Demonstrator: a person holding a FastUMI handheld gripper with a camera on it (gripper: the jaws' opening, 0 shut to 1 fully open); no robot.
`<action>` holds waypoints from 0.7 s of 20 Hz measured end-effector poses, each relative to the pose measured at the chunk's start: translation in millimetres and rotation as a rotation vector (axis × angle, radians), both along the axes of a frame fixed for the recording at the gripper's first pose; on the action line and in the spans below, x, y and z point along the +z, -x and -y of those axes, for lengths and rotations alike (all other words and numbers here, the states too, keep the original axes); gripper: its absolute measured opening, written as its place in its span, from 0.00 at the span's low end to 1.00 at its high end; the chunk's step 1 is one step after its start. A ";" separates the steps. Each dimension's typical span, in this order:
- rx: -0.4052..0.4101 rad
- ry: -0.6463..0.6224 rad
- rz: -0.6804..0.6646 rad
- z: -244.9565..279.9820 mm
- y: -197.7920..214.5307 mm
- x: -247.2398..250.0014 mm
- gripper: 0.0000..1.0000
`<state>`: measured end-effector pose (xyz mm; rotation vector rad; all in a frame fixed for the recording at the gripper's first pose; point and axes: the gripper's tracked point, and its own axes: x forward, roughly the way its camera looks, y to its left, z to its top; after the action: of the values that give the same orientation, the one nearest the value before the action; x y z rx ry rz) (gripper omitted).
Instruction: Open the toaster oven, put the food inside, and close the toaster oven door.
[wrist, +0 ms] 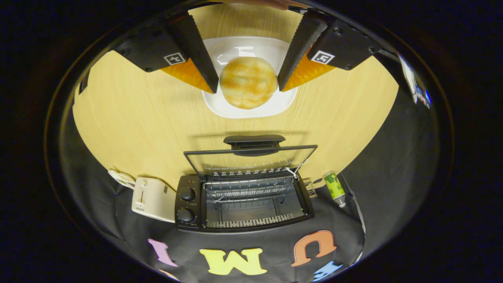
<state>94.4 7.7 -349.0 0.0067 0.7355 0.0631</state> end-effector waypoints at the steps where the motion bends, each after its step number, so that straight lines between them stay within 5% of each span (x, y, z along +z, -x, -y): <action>1: 0.004 -0.002 -0.011 -1.0 0.7 -3.9 1.00; 6: 0.007 0.023 -0.002 -1.5 -1.4 -9.1 1.00; 14: -0.015 -0.140 0.049 -10.7 -5.3 14.9 0.90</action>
<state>99.7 18.5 -334.1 0.1437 0.6809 0.0995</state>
